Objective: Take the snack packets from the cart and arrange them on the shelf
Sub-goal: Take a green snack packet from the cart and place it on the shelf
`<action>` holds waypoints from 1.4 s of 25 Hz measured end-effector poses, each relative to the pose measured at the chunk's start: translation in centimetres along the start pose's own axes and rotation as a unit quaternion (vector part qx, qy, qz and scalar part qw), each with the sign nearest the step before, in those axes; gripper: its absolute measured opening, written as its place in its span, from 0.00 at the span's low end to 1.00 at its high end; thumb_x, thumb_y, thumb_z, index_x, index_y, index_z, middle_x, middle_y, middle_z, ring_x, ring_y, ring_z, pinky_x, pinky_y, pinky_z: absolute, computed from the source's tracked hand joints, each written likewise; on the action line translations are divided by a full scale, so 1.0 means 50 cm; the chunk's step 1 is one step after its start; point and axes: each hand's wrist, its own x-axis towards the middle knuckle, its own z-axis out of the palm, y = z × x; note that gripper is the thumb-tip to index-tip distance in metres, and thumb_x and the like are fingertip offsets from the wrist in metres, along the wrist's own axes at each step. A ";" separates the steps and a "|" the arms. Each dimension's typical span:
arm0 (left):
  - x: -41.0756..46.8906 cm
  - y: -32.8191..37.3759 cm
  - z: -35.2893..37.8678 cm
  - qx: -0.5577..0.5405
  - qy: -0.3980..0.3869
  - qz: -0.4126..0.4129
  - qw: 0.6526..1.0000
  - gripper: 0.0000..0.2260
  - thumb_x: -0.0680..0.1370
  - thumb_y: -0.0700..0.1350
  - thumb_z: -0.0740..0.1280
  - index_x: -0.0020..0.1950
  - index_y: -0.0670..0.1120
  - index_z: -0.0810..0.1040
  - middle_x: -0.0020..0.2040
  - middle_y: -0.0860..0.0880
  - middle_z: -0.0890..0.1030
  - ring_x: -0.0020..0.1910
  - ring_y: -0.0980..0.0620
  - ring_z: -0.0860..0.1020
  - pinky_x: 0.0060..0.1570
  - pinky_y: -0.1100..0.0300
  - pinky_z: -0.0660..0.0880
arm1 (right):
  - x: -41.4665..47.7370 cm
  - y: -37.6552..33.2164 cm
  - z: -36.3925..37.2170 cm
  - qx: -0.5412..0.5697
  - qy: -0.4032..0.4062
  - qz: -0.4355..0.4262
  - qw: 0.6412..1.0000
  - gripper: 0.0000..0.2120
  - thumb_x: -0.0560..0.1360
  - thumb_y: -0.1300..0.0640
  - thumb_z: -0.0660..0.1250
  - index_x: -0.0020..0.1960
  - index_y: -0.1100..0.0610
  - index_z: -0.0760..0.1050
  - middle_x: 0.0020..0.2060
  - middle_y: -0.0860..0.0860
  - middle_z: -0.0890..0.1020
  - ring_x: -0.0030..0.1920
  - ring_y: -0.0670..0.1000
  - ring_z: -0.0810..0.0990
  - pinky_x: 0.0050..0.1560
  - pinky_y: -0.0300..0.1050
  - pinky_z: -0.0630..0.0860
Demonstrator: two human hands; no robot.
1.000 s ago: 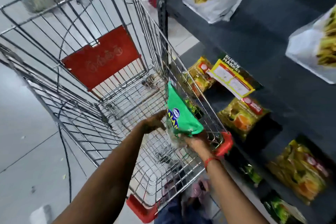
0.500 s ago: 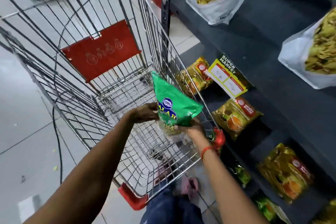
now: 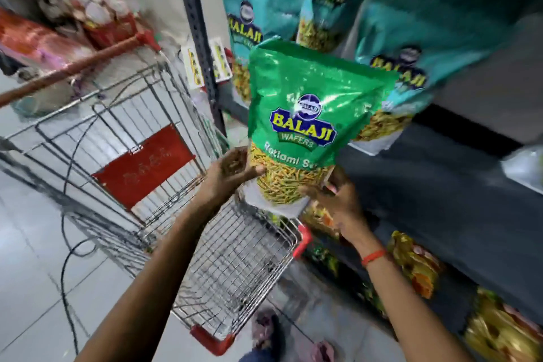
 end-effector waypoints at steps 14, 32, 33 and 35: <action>0.102 0.113 0.536 0.053 -0.228 0.102 0.967 0.16 0.69 0.37 0.74 0.55 0.41 0.77 0.49 0.43 0.81 0.46 0.51 0.79 0.49 0.51 0.77 | -0.178 -0.062 -0.475 0.168 0.200 -0.031 0.965 0.35 0.49 0.45 0.82 0.52 0.54 0.76 0.45 0.41 0.87 0.48 0.38 0.82 0.47 0.30 0.78; 0.119 0.057 0.822 0.119 -0.229 0.092 0.962 0.33 0.65 0.48 0.78 0.65 0.41 0.70 0.60 0.41 0.80 0.58 0.45 0.79 0.57 0.51 0.76 | -0.208 0.023 -0.703 0.110 0.320 0.023 0.941 0.23 0.72 0.78 0.59 0.63 0.62 0.67 0.45 0.45 0.83 0.45 0.40 0.80 0.42 0.28 0.79; 0.128 0.050 0.822 0.131 -0.238 0.094 0.958 0.36 0.64 0.48 0.79 0.66 0.42 0.68 0.63 0.42 0.78 0.61 0.46 0.77 0.60 0.52 0.75 | -0.214 0.028 -0.705 0.102 0.306 0.030 0.946 0.26 0.72 0.78 0.59 0.67 0.62 0.63 0.50 0.48 0.80 0.48 0.42 0.78 0.46 0.28 0.79; 0.146 0.037 0.819 0.175 -0.264 0.080 0.945 0.41 0.61 0.51 0.80 0.69 0.44 0.65 0.66 0.44 0.76 0.65 0.47 0.74 0.64 0.52 0.72 | -0.222 0.039 -0.703 0.076 0.277 0.053 0.956 0.31 0.71 0.77 0.62 0.70 0.61 0.59 0.58 0.53 0.75 0.55 0.46 0.75 0.50 0.30 0.77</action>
